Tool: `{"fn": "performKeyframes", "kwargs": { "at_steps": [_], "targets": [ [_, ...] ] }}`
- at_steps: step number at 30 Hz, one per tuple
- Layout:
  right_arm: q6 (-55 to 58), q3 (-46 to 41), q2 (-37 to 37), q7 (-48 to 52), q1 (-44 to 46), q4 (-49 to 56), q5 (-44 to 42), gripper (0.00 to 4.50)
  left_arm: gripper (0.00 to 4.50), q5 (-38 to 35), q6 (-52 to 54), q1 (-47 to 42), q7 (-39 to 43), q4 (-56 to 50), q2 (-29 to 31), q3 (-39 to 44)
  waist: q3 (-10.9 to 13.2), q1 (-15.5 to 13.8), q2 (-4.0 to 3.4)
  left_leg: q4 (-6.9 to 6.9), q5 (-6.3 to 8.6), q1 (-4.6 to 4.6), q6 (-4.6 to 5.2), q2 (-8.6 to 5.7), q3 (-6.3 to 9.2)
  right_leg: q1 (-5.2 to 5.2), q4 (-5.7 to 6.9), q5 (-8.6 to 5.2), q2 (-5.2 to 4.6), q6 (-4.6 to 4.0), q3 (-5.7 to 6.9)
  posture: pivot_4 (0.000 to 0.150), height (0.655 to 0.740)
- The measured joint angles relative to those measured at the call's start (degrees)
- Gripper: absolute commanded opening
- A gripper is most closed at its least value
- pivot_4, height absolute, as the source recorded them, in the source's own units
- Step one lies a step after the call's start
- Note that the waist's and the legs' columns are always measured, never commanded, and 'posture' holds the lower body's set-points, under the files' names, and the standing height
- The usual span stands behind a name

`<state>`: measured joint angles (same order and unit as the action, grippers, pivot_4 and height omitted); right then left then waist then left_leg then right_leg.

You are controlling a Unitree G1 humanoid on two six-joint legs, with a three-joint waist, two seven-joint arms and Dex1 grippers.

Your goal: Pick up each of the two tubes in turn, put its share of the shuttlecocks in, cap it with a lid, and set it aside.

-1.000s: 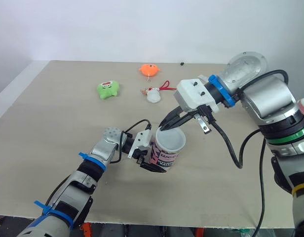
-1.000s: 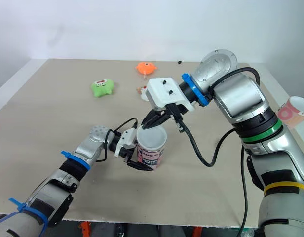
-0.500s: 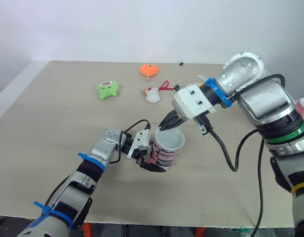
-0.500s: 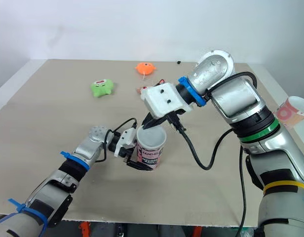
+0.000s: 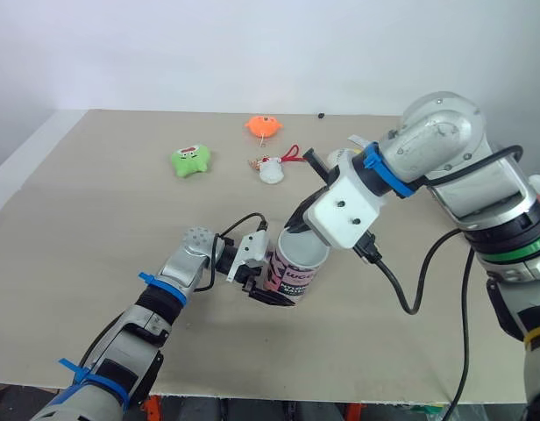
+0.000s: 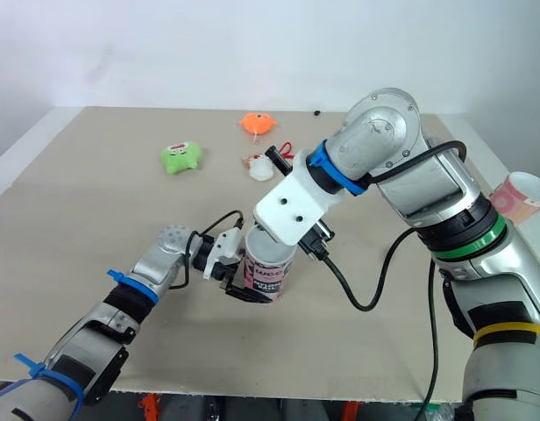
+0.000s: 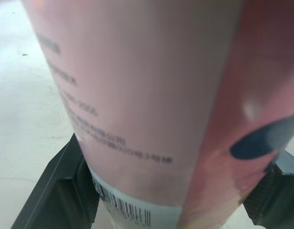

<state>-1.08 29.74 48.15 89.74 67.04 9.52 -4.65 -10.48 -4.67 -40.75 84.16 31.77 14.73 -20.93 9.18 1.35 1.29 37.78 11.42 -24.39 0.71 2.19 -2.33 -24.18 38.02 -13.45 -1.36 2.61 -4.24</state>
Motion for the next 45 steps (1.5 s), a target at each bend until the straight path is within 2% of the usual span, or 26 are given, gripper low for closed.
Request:
{"fn": "performKeyframes", "kwargs": {
  "at_steps": [1, 2, 3, 4, 5, 6, 7, 8, 9, 15, 18, 21, 24, 28, 39, 45],
  "targets": [
    [0.70, -0.10, 0.00, 0.00, -0.49, 0.11, -0.26, 0.93, 3.40, 0.01, -0.01, 0.01, 0.06, 0.11, 0.00, -0.01, -0.05, 0.00, 0.06, -0.03, 0.00, 0.00, 0.00, 0.00, 0.00, 0.00, 0.00, -0.02, 0.00, -0.02, 0.00, 0.150, 0.7400],
    [1.87, -0.32, -0.08, 0.00, -1.23, 0.17, -1.05, 1.53, 3.40, 0.01, -0.01, 0.01, 0.13, 0.20, 0.02, -0.03, -0.15, 0.00, 0.20, -0.08, 0.00, 0.01, 0.00, 0.01, 0.01, 0.02, 0.00, -0.03, 0.00, -0.05, 0.00, 0.150, 0.7400],
    [3.24, -0.41, -0.20, 0.00, -1.92, 0.17, -1.92, 1.78, 3.40, 0.01, -0.02, 0.01, 0.15, 0.24, 0.03, -0.04, -0.18, 0.00, 0.25, -0.09, 0.00, 0.01, 0.00, 0.03, 0.02, 0.06, 0.00, -0.04, 0.01, -0.07, 0.01, 0.150, 0.7400],
    [4.38, -0.84, -0.47, 0.01, -2.07, 0.17, -2.55, 2.40, 3.40, 0.02, -0.03, 0.01, 0.17, 0.24, 0.05, -0.04, -0.21, -0.01, 0.23, -0.13, 0.00, 0.01, 0.00, 0.06, 0.02, 0.14, 0.00, -0.03, -0.01, -0.08, -0.01, 0.150, 0.7400],
    [5.51, -1.14, -0.85, 0.01, -2.31, 0.18, -3.18, 2.66, 3.40, 0.02, -0.03, 0.02, 0.17, 0.23, 0.09, -0.06, -0.23, -0.01, 0.24, -0.14, 0.00, 0.02, 0.00, 0.08, 0.02, 0.16, 0.00, -0.03, 0.00, -0.08, -0.02, 0.150, 0.7400],
    [7.46, -2.08, -1.76, 0.02, -3.00, 0.20, -3.92, 3.23, 3.40, 0.02, -0.04, 0.07, 0.19, 0.17, 0.19, -0.06, -0.29, -0.01, 0.33, -0.15, 0.00, 0.04, 0.00, 0.19, 0.03, 0.18, 0.00, -0.04, 0.03, -0.10, -0.02, 0.150, 0.7400],
    [8.96, -2.86, -2.27, 0.01, -3.33, 0.18, -4.34, 3.48, 3.40, 0.03, -0.06, 0.12, 0.19, 0.13, 0.22, -0.09, -0.30, -0.01, 0.35, -0.15, 0.00, 0.04, 0.00, 0.21, 0.03, 0.18, 0.00, -0.03, 0.04, -0.12, -0.01, 0.150, 0.7400],
    [11.60, -3.25, -2.78, 0.05, -3.34, 0.19, -5.50, 4.06, 3.40, 0.03, -0.07, 0.18, 0.19, 0.02, 0.32, -0.08, -0.31, 0.00, 0.34, -0.17, 0.00, 0.05, 0.00, 0.25, 0.01, 0.17, 0.00, -0.03, 0.04, -0.13, -0.01, 0.150, 0.7400],
    [12.79, -3.35, -3.03, 0.05, -3.34, 0.19, -6.05, 4.35, 3.40, 0.04, -0.07, 0.19, 0.19, -0.03, 0.37, -0.09, -0.30, -0.01, 0.34, -0.17, 0.00, 0.05, 0.00, 0.27, 0.01, 0.16, 0.00, -0.02, 0.05, -0.15, -0.01, 0.150, 0.7400],
    [24.13, -6.60, -5.57, 0.29, -1.57, -3.52, -13.80, 4.35, 3.40, -0.14, 0.06, 0.28, 0.26, -0.76, 0.49, 0.07, -0.24, -0.01, 0.27, -0.23, -0.05, -0.26, 0.00, 0.31, -0.05, -0.17, 0.01, 0.06, 0.07, -0.30, 0.00, 0.150, 0.7400],
    [29.63, -12.65, -3.82, 0.26, 0.06, -3.43, -19.32, 4.35, 3.40, -0.19, 0.07, 0.30, 0.30, -0.92, 0.36, -0.06, -0.23, -0.04, 0.28, -0.23, -0.05, -0.33, 0.00, 0.29, -0.04, -0.20, 0.00, 0.07, 0.04, -0.35, 0.03, 0.150, 0.7400],
    [34.02, -17.12, -1.02, 0.10, -0.63, -1.60, -23.31, 3.64, 3.40, -0.24, 0.10, 0.35, 0.34, -0.96, 0.41, -0.03, -0.22, -0.03, 0.28, -0.25, -0.04, -0.33, -0.02, 0.28, -0.05, -0.19, -0.03, 0.05, 0.02, -0.32, 0.02, 0.150, 0.7400],
    [38.47, -19.46, 0.67, -0.74, -4.36, 2.10, -27.13, 2.21, 3.40, -0.24, 0.11, 0.36, 0.33, -0.92, 0.65, 0.18, -0.22, -0.02, 0.28, -0.25, -0.04, -0.31, -0.02, 0.28, -0.04, -0.19, -0.03, -0.02, 0.05, -0.18, 0.02, 0.150, 0.7400],
    [38.57, -19.32, 2.52, -1.34, -9.15, 5.63, -27.21, 0.13, 3.40, -0.24, 0.10, 0.34, 0.35, -0.78, 0.71, 0.30, -0.22, -0.01, 0.28, -0.24, -0.05, -0.29, -0.01, 0.28, -0.03, -0.19, -0.02, 0.00, 0.07, -0.18, 0.04, 0.150, 0.7400],
    [29.26, -8.61, 1.31, -0.83, -10.59, 6.20, -15.40, 0.05, 3.40, -0.23, 0.00, 0.18, 0.79, -0.52, 0.72, 0.37, -0.21, 0.00, 0.26, -0.24, -0.05, -0.32, -0.01, 0.23, -0.07, -0.24, -0.02, -0.01, 0.12, -0.17, 0.03, 0.150, 0.7400],
    [18.37, -4.23, 0.35, 0.23, -7.53, 3.18, -8.27, 0.05, 3.40, -0.21, 0.02, 0.21, 0.57, -0.21, 0.74, 0.45, -0.25, 0.03, 0.31, -0.24, -0.04, -0.04, -0.02, 0.26, -0.12, -0.20, -0.03, -0.01, 0.18, -0.20, 0.07, 0.150, 0.7400]
  ]
}}
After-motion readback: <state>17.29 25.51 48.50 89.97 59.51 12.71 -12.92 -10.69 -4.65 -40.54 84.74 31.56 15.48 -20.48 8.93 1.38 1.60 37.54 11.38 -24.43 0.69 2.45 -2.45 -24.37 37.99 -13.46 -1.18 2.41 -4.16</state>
